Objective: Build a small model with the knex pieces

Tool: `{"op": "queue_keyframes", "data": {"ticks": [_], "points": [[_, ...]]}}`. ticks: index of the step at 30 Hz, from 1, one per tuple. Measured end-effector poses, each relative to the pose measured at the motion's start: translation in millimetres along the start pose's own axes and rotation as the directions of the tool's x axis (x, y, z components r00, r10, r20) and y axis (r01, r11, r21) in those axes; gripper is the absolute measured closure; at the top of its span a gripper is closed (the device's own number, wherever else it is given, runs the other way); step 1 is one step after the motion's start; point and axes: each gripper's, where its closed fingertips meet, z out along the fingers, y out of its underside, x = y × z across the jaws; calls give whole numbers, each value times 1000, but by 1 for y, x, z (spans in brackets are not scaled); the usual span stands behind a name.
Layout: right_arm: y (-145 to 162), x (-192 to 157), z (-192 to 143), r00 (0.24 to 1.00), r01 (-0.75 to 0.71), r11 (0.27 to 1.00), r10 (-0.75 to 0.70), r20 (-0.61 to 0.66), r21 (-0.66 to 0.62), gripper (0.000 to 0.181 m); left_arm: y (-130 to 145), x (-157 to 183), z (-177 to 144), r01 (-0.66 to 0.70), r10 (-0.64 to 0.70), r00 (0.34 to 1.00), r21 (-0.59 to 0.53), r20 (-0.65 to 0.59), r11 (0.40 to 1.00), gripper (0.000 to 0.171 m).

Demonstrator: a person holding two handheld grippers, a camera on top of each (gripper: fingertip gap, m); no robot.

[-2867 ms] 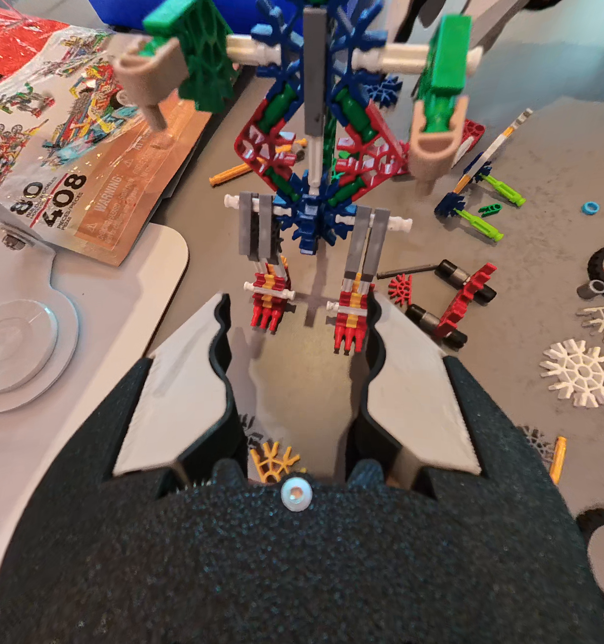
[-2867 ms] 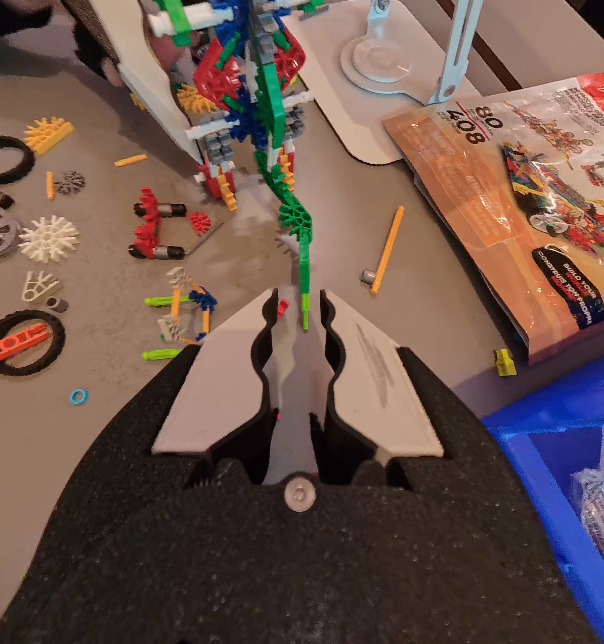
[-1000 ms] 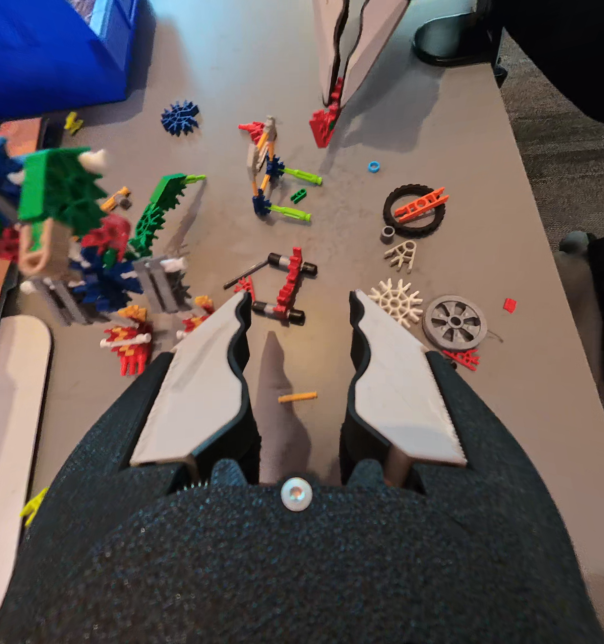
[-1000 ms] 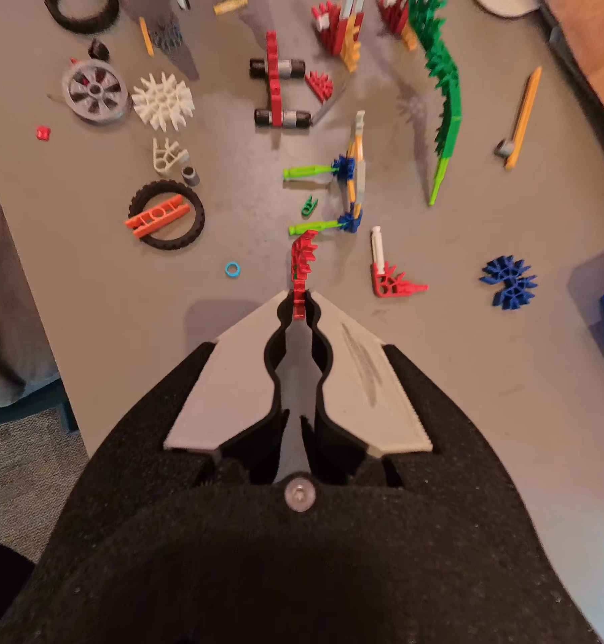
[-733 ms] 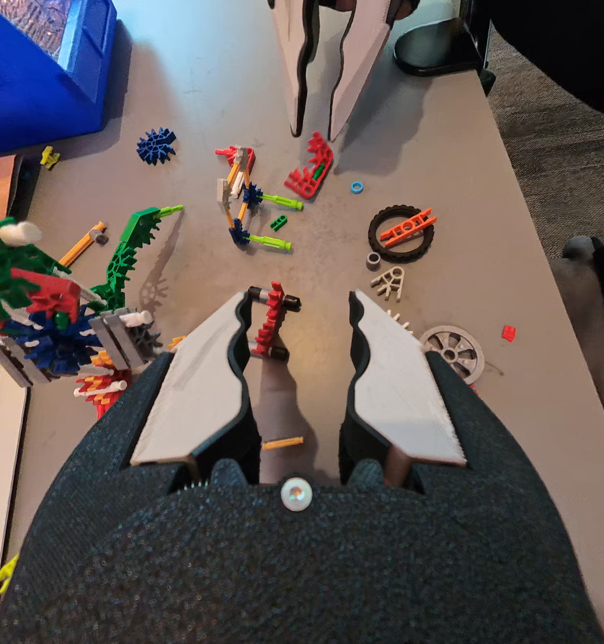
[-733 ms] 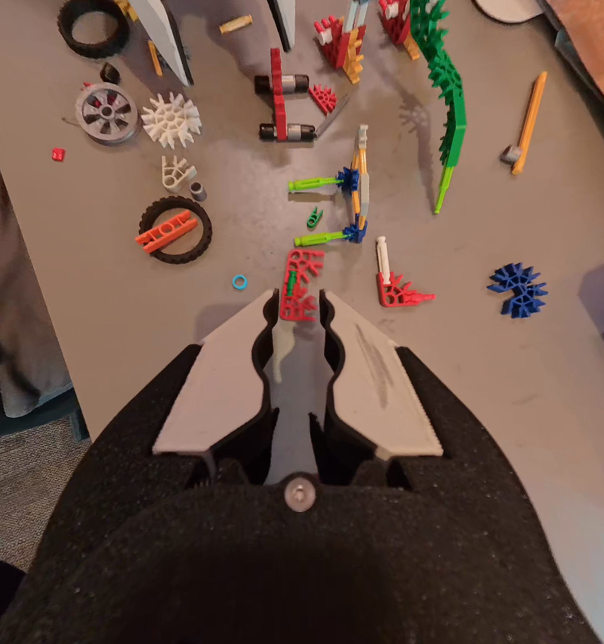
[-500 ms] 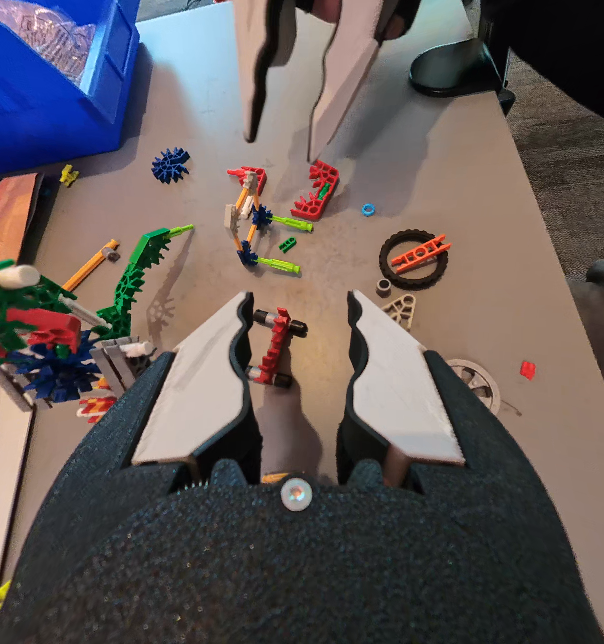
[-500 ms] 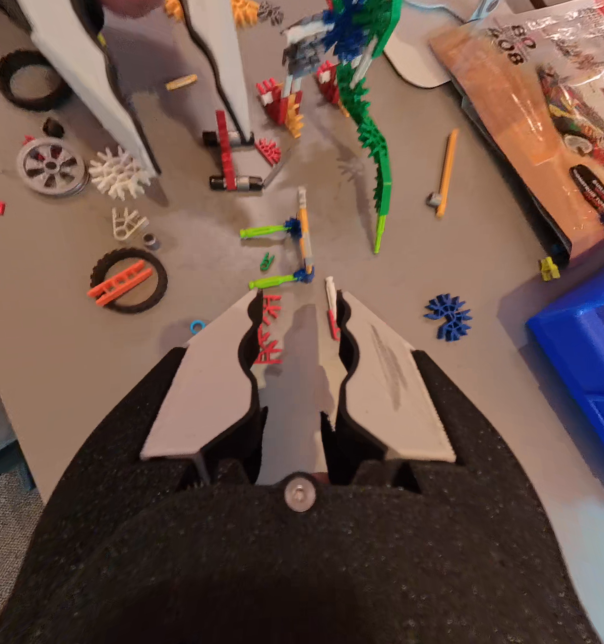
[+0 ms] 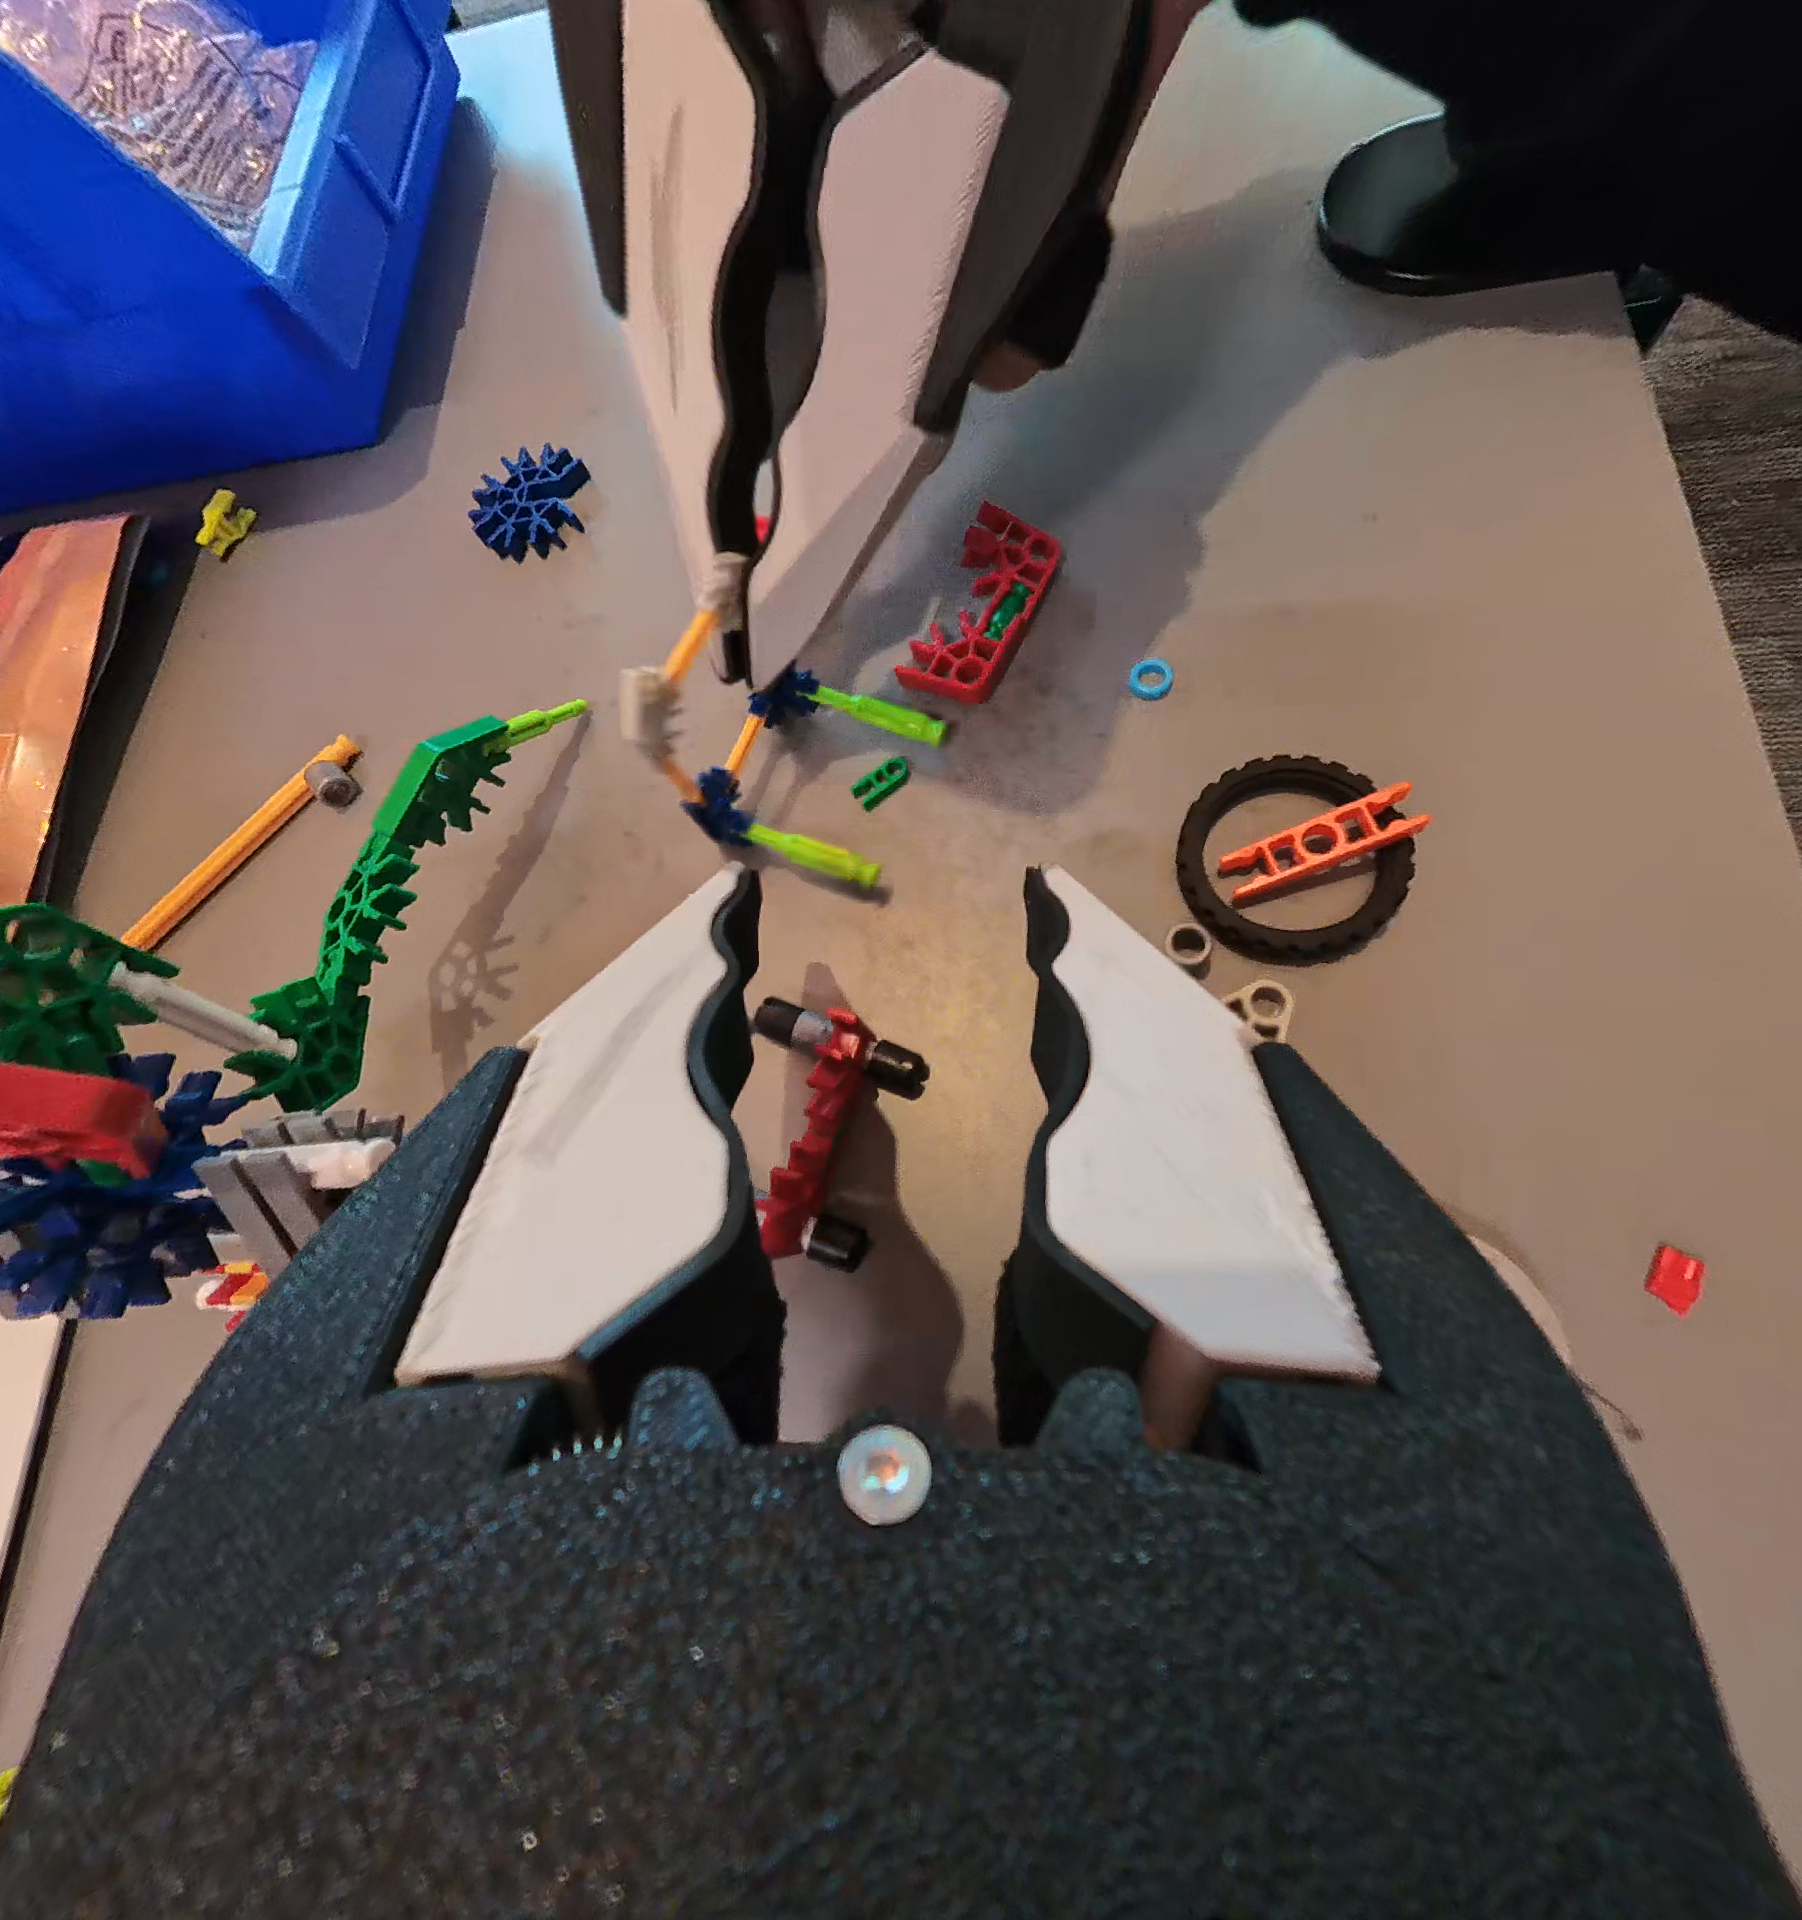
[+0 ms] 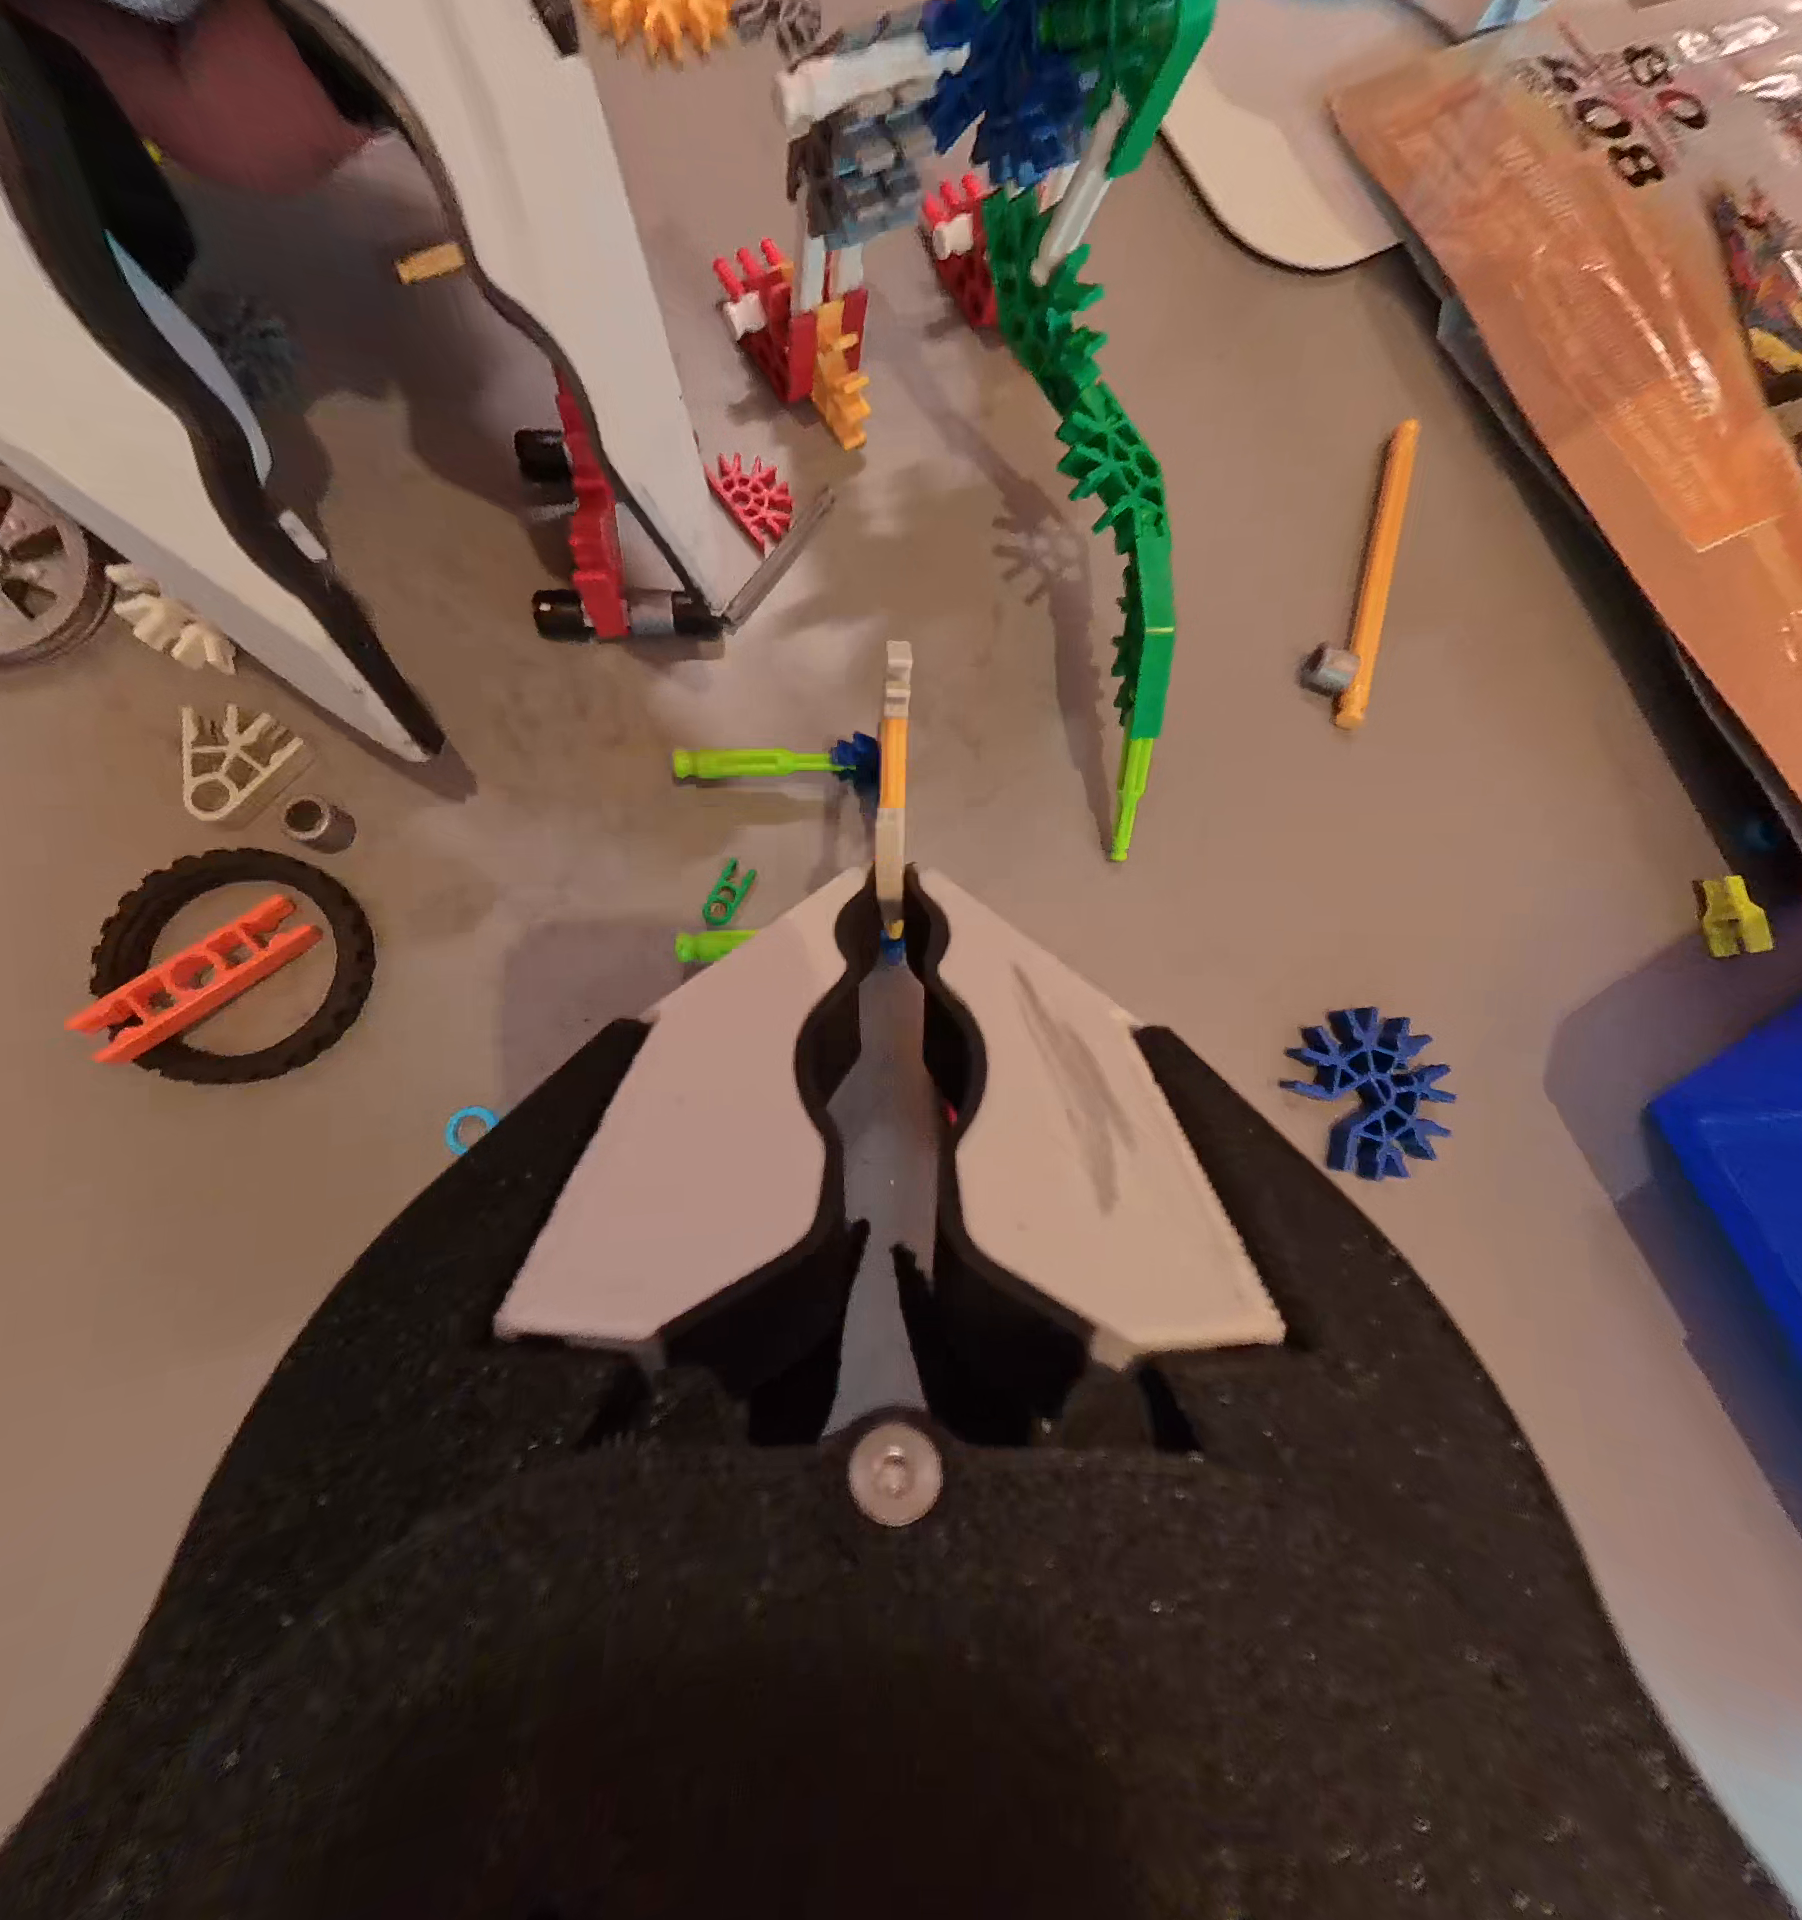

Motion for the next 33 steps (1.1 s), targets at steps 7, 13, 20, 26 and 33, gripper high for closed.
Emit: {"op": "queue_keyframes", "data": {"ticks": [7,13,20,26,33], "points": [[-23,-3,-34,992,99,989,-90,-91,106,179,-26,-11,-25,-31,17,994,124,112,992,123],[-41,-33,-48,961,269,957,-260,-89,110,179,-43,-14,-42,-12,-25,988,233,154,972,123],[-48,-49,-45,951,309,944,-304,-58,112,179,-38,-1,-26,-40,16,993,208,116,977,164],[-42,-32,-53,978,197,972,-186,-100,127,158,-40,-8,-19,-13,-16,991,210,136,978,170],[22,-36,-47,998,45,999,-46,-35,-8,147,-36,-24,-14,60,-93,982,198,164,978,170]]}}
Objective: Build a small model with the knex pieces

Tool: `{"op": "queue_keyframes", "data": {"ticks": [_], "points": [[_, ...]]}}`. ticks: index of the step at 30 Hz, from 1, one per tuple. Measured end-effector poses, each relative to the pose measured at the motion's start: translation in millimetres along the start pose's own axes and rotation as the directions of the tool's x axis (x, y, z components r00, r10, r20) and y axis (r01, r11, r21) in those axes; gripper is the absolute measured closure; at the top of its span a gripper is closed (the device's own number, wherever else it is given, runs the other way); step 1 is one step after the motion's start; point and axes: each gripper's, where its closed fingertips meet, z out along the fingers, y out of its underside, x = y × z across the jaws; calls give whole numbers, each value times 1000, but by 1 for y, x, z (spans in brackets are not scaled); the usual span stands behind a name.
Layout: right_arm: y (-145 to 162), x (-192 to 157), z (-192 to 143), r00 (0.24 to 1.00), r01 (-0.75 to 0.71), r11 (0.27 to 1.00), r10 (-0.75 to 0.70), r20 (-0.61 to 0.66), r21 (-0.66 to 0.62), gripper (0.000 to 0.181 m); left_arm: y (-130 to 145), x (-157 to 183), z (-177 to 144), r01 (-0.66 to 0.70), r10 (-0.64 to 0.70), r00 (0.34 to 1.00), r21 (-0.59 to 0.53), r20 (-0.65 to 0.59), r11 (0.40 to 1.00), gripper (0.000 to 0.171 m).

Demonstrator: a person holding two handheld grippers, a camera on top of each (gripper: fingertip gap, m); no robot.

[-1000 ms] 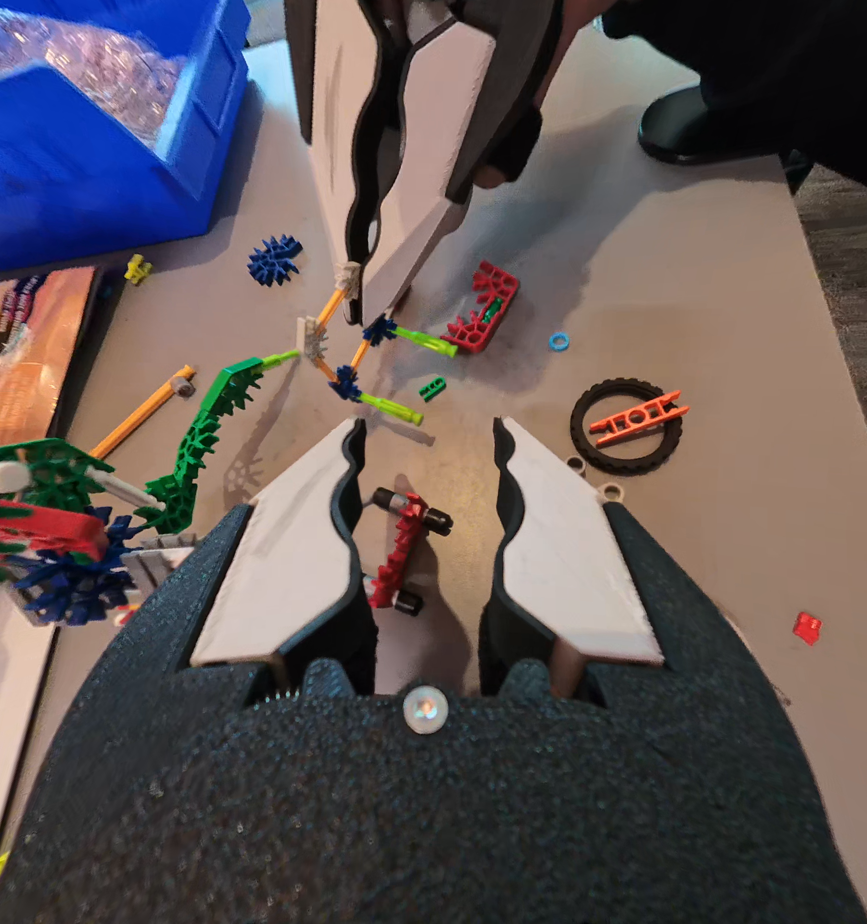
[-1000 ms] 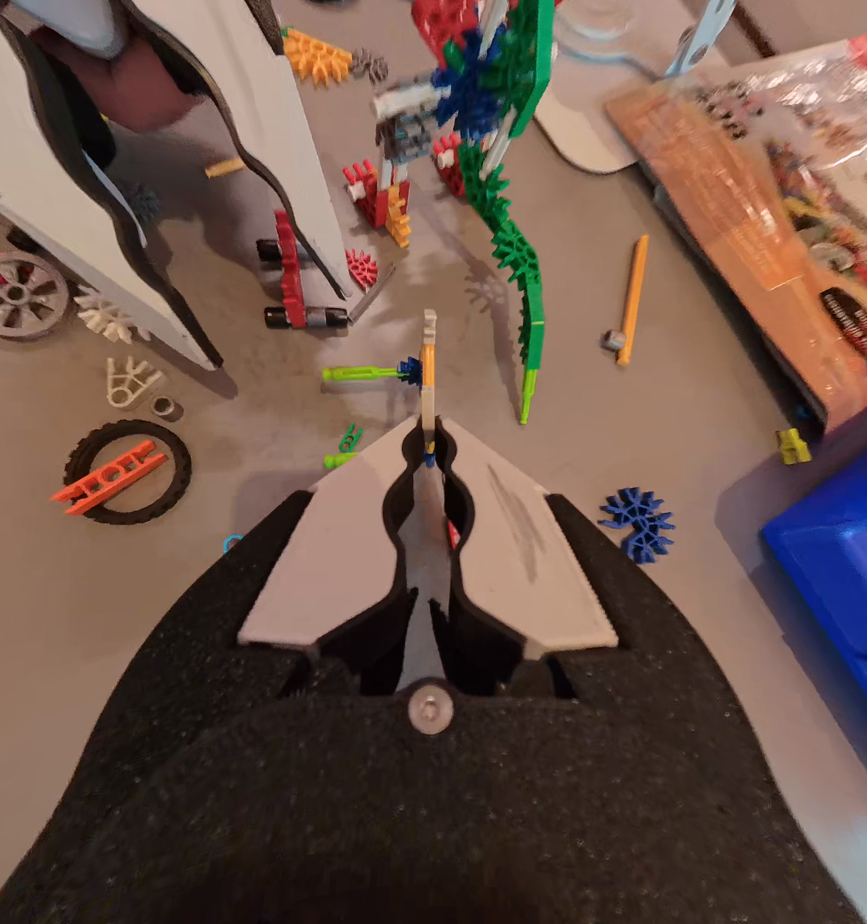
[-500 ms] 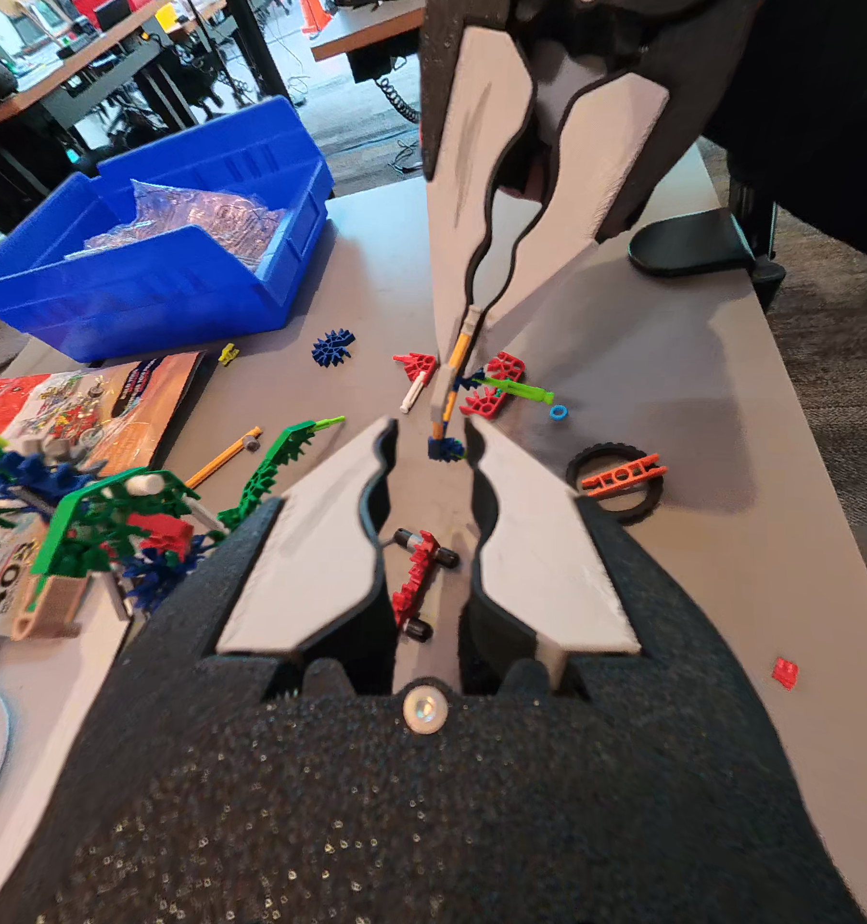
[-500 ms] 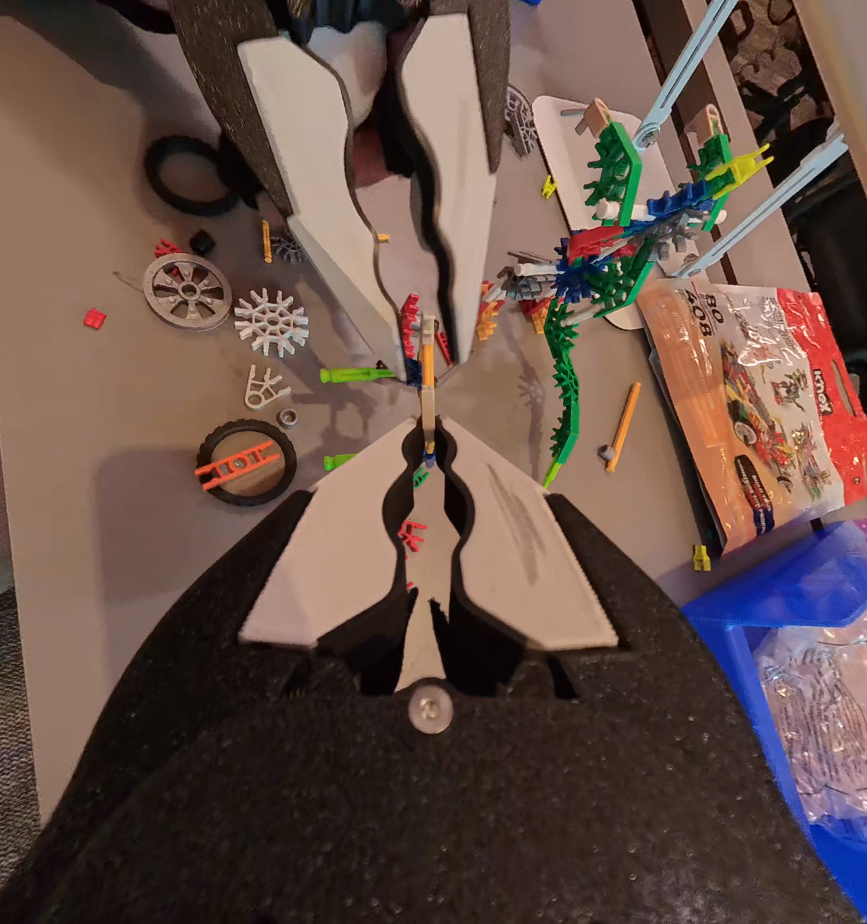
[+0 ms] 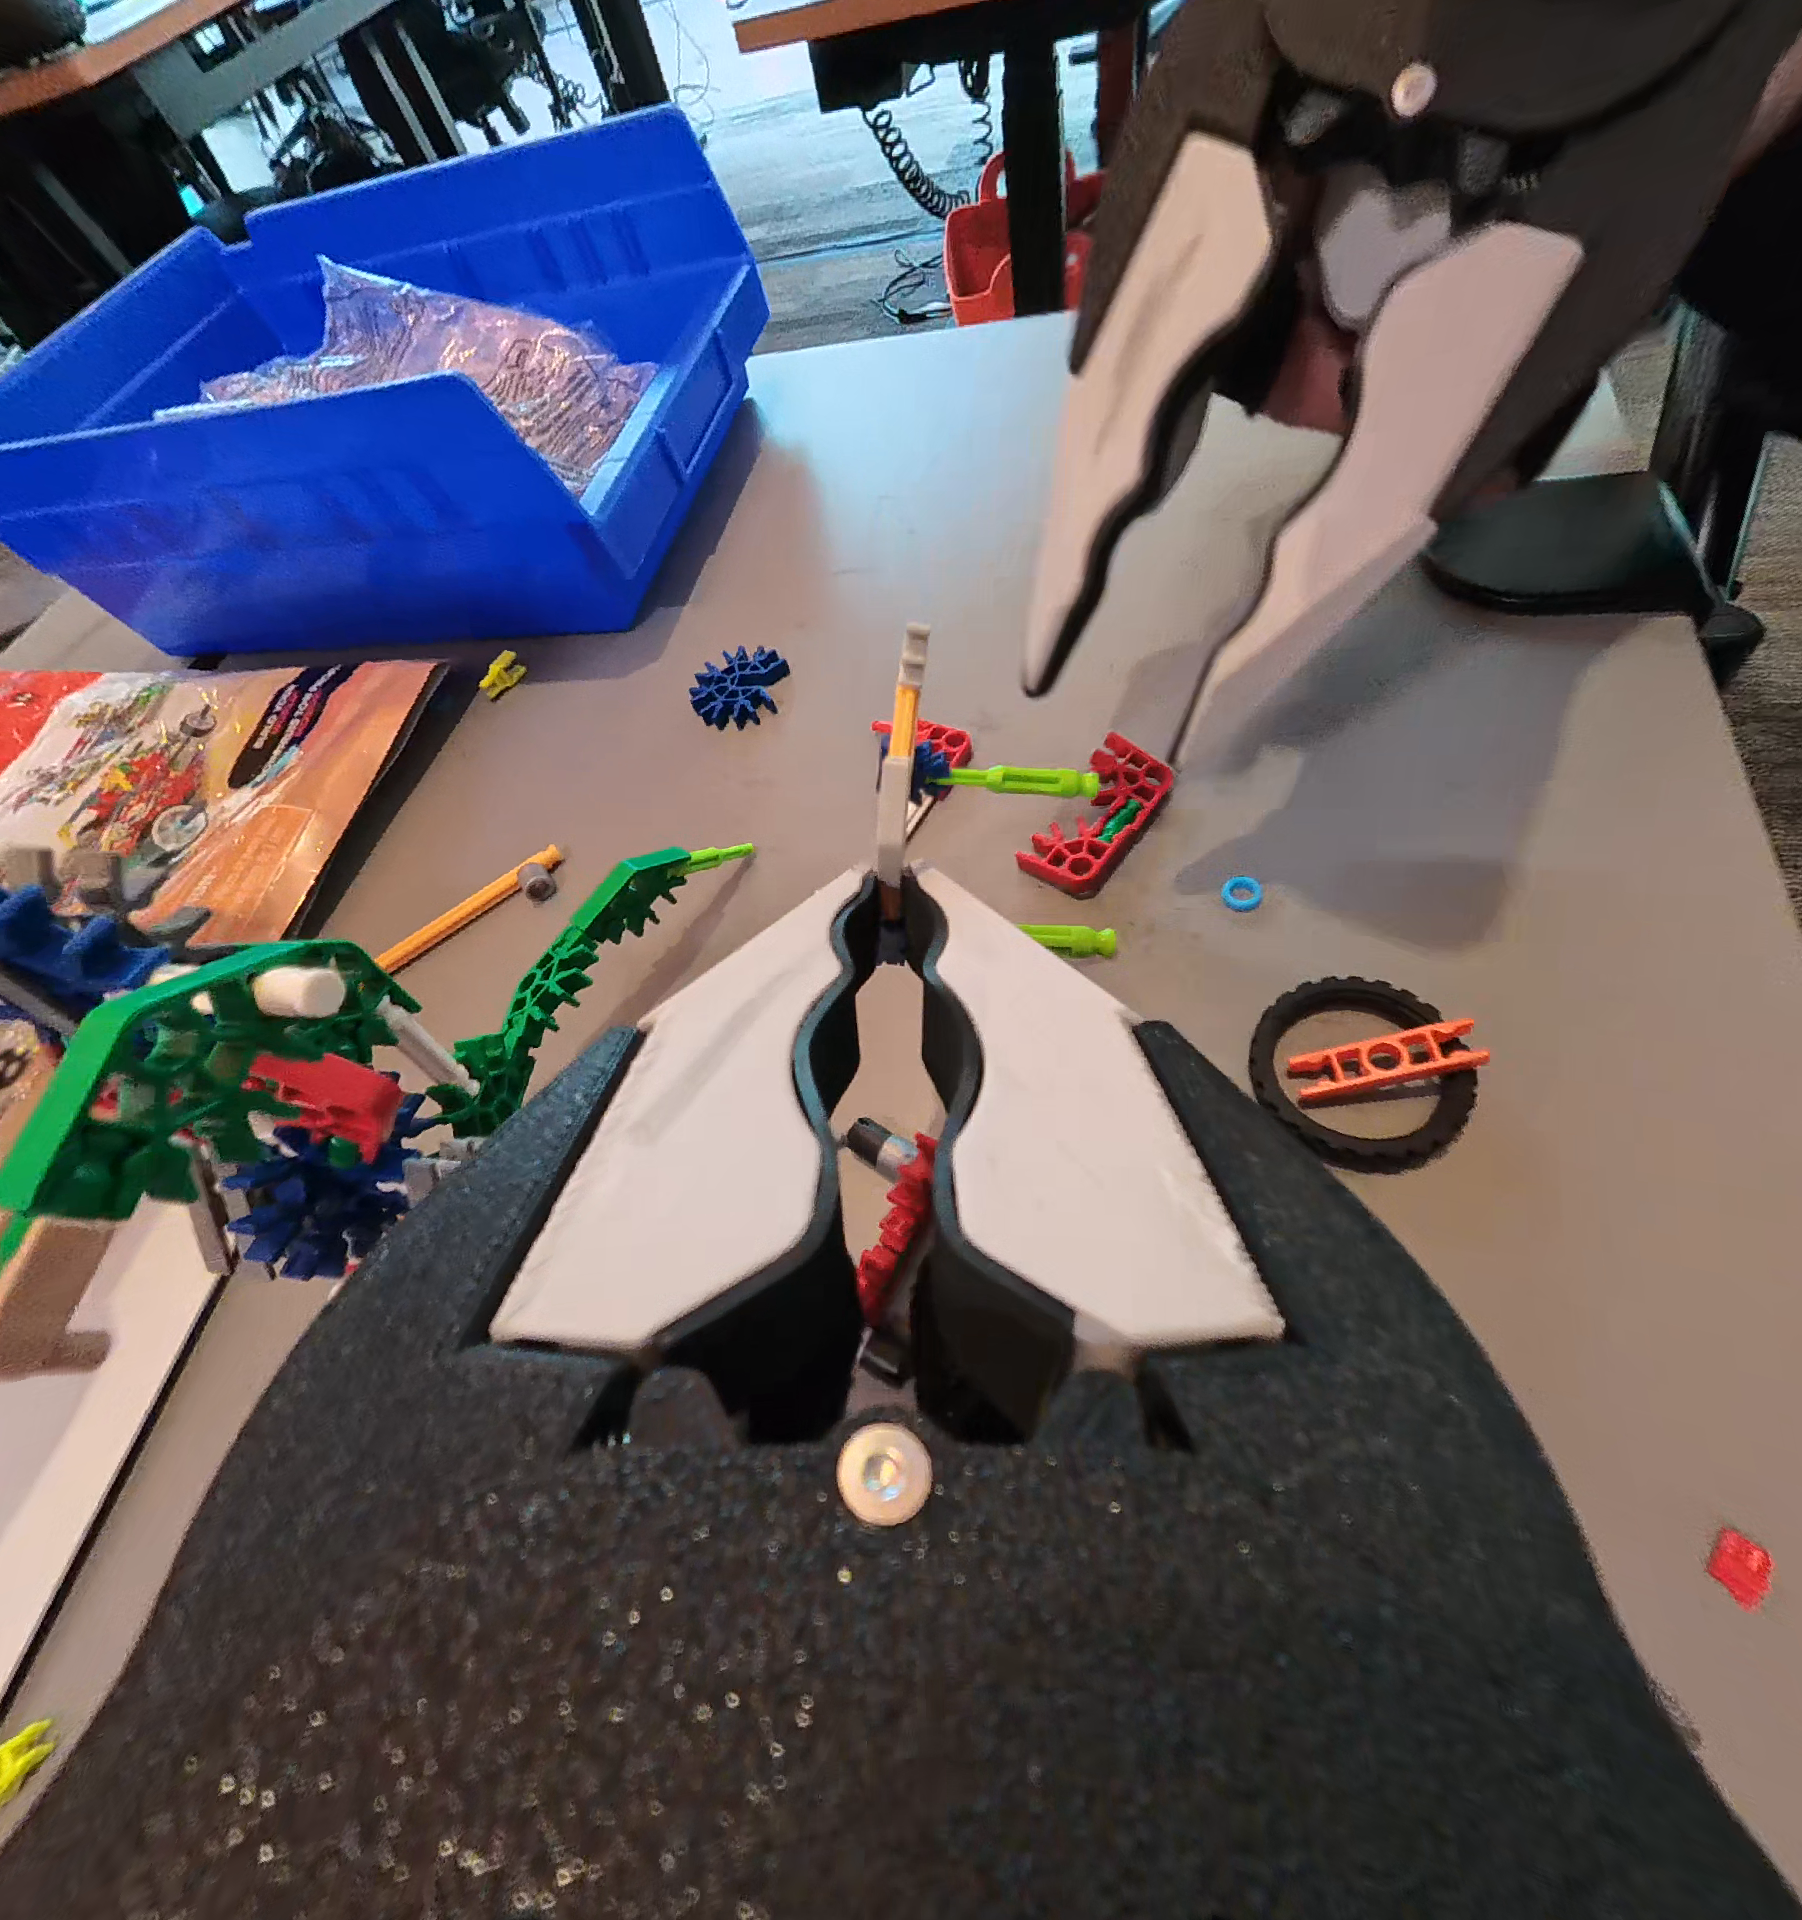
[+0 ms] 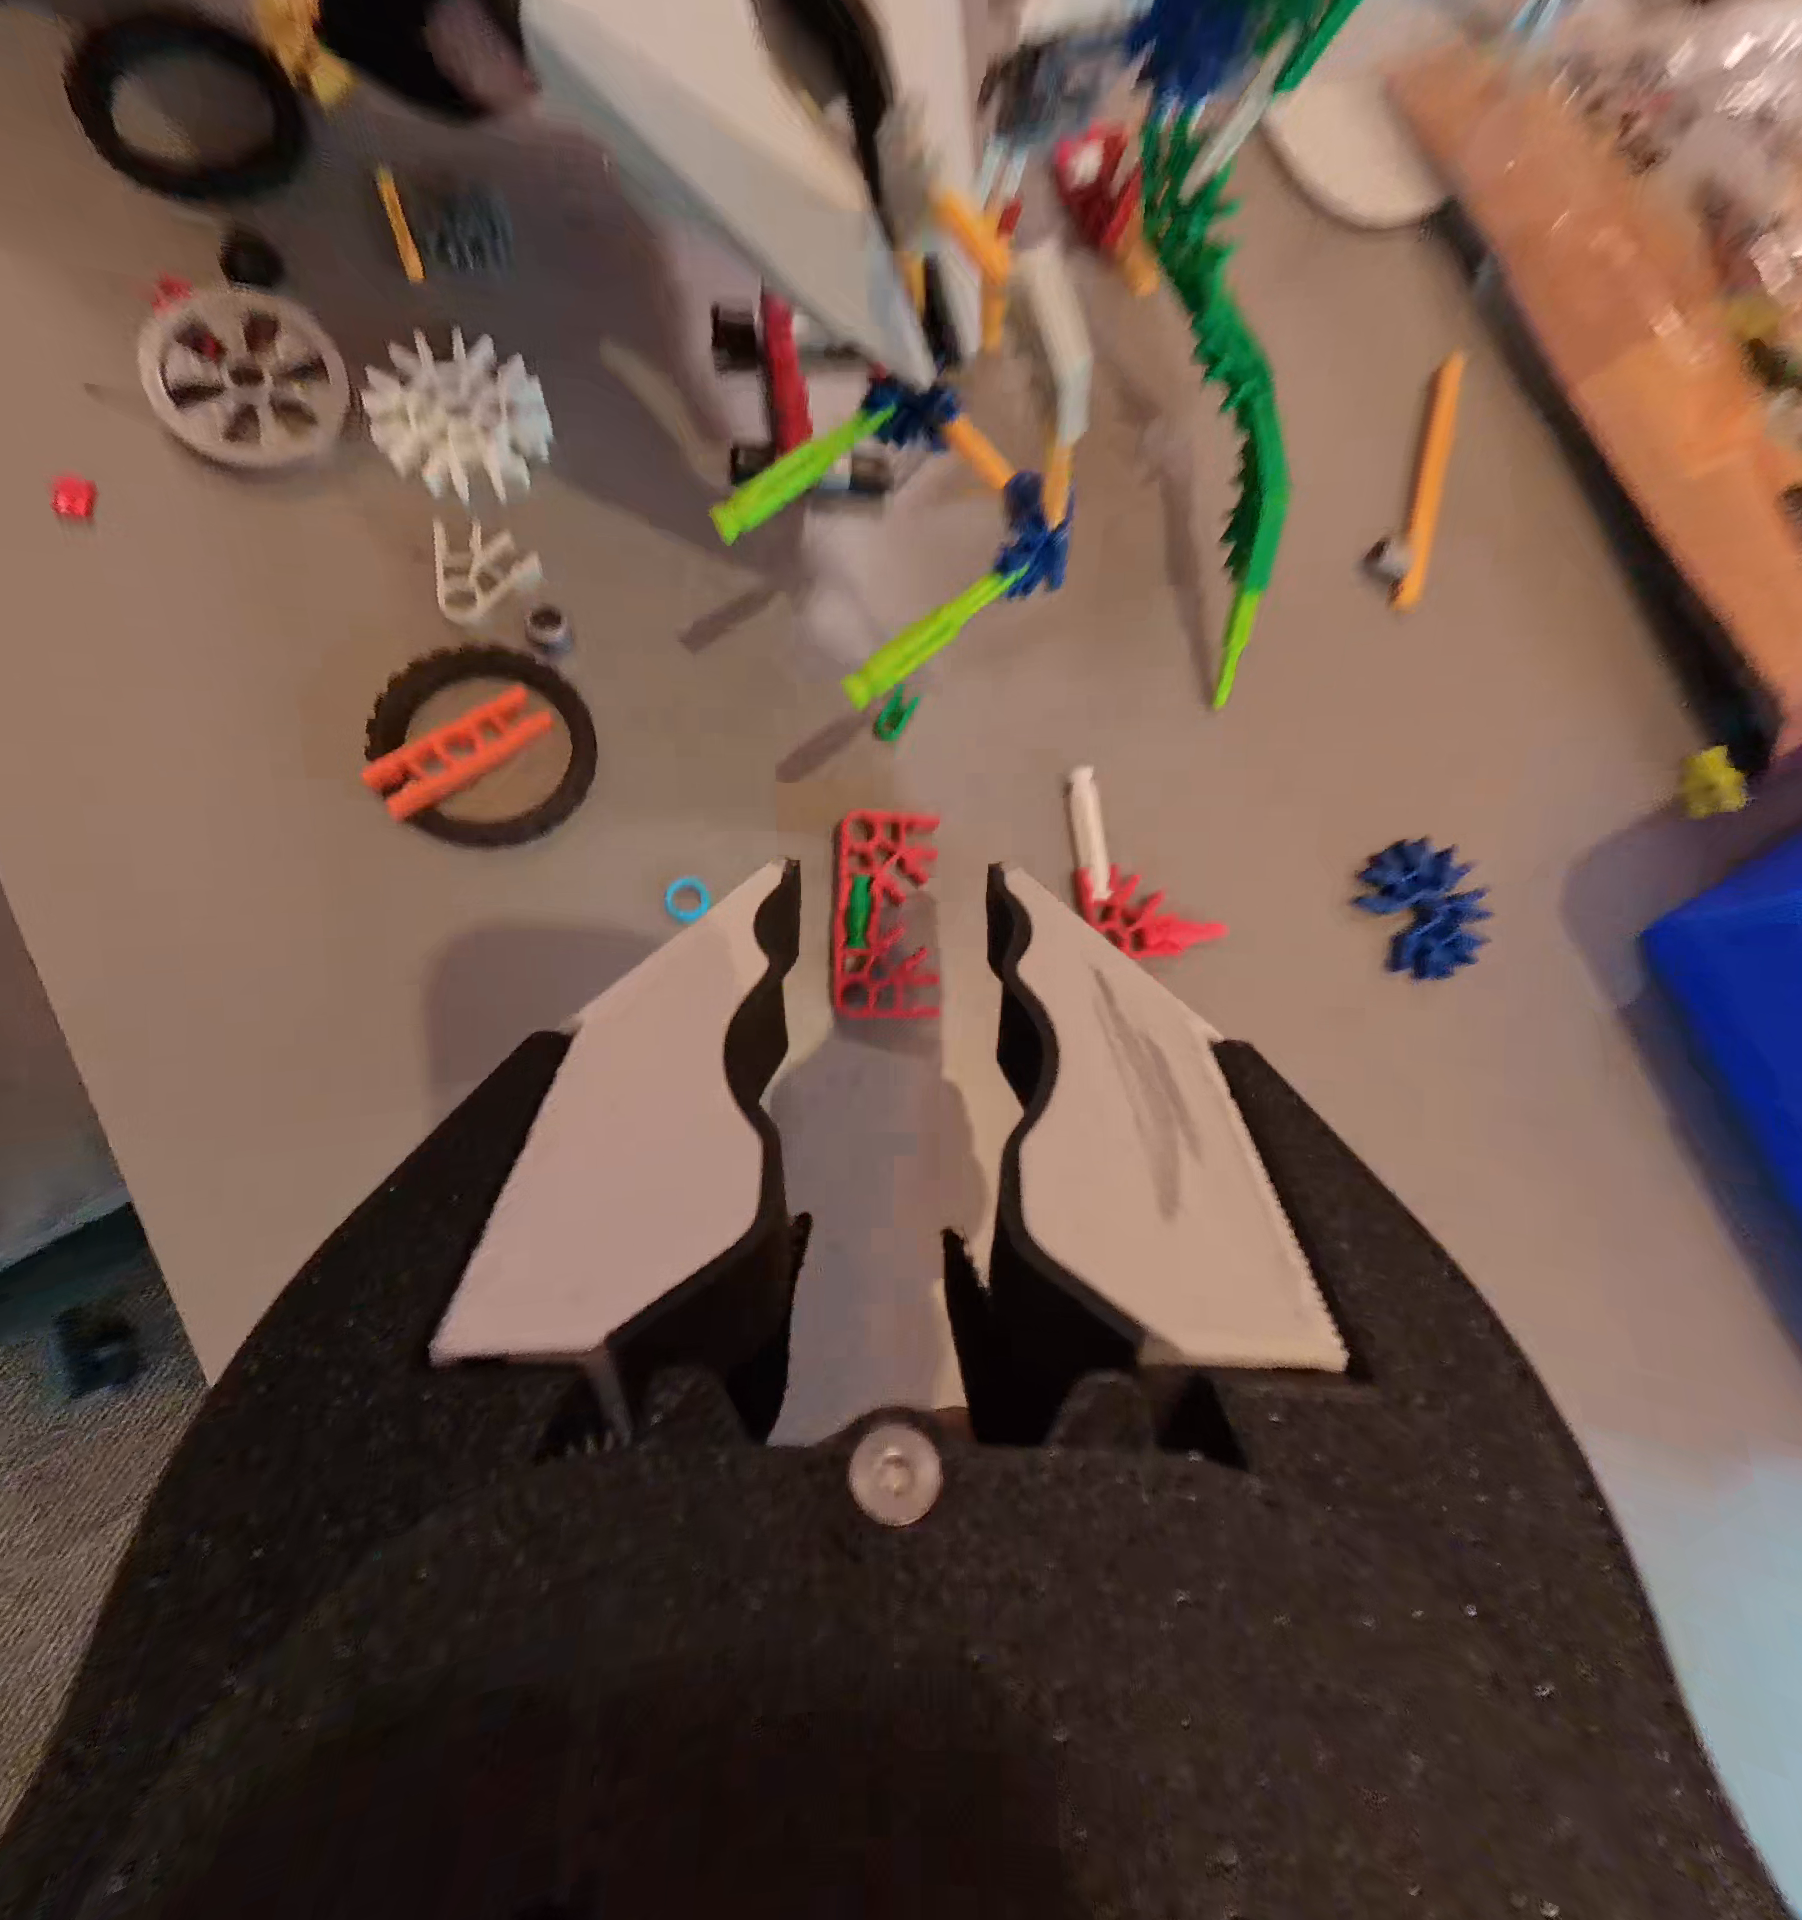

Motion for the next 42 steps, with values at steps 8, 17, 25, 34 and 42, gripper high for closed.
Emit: {"op": "queue_keyframes", "data": {"ticks": [8,17,25,34,42], "points": [[26,-14,20,999,14,997,-11,42,-79,159,-1,3,19,-9,9,1000,-37,5,999,170],[29,-9,2,999,-27,999,26,-29,-25,166,2,13,35,-1,-2,999,-68,-40,998,169],[37,-7,2,998,-60,998,60,-7,-26,167,3,18,45,-17,12,998,-101,-57,995,169],[47,-13,-2,994,-111,992,111,-8,-59,171,6,9,52,11,-11,1000,-123,3,992,169],[49,-13,-12,983,-181,982,178,-53,-49,162,3,16,60,6,-4,1000,-129,12,992,169]]}}
